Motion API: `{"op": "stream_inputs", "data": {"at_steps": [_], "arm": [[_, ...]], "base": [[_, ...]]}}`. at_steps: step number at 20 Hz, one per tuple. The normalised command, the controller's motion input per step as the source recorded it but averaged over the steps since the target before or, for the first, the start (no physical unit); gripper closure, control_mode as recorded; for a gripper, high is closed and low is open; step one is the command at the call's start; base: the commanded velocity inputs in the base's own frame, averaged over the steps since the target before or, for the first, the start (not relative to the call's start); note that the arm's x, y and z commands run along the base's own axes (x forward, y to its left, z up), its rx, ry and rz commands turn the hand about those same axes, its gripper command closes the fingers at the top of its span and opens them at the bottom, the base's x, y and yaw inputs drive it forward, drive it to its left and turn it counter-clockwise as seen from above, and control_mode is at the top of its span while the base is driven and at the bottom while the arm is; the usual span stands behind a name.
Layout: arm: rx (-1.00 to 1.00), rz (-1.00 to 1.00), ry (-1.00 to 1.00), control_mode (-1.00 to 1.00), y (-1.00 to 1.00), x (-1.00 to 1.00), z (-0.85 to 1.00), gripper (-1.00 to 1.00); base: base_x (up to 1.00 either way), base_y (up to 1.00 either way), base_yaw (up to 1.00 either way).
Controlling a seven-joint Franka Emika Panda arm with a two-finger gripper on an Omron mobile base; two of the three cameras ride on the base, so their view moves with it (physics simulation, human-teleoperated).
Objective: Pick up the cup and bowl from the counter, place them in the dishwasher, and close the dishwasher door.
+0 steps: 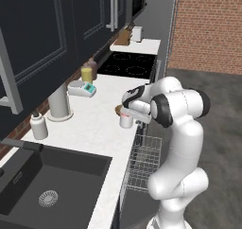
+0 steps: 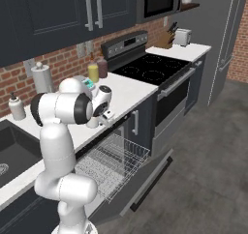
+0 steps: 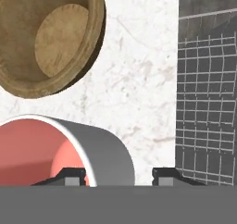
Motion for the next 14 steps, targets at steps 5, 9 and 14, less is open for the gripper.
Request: {"op": "stream_inputs", "data": {"at_steps": [5, 9, 14], "arm": [[0.0, -0.01, 0.01, -1.0, 0.0, -0.01, -0.03, 1.0], [0.0, -0.03, 0.0, -1.0, 0.0, -0.13, 0.0, 1.0], [0.03, -0.07, 0.0, -1.0, -0.09, -0.3, 0.0, 1.0]], "base": [[0.0, 0.0, 0.0], [0.0, 0.0, 0.0], [0.0, 0.0, 0.0]]}}
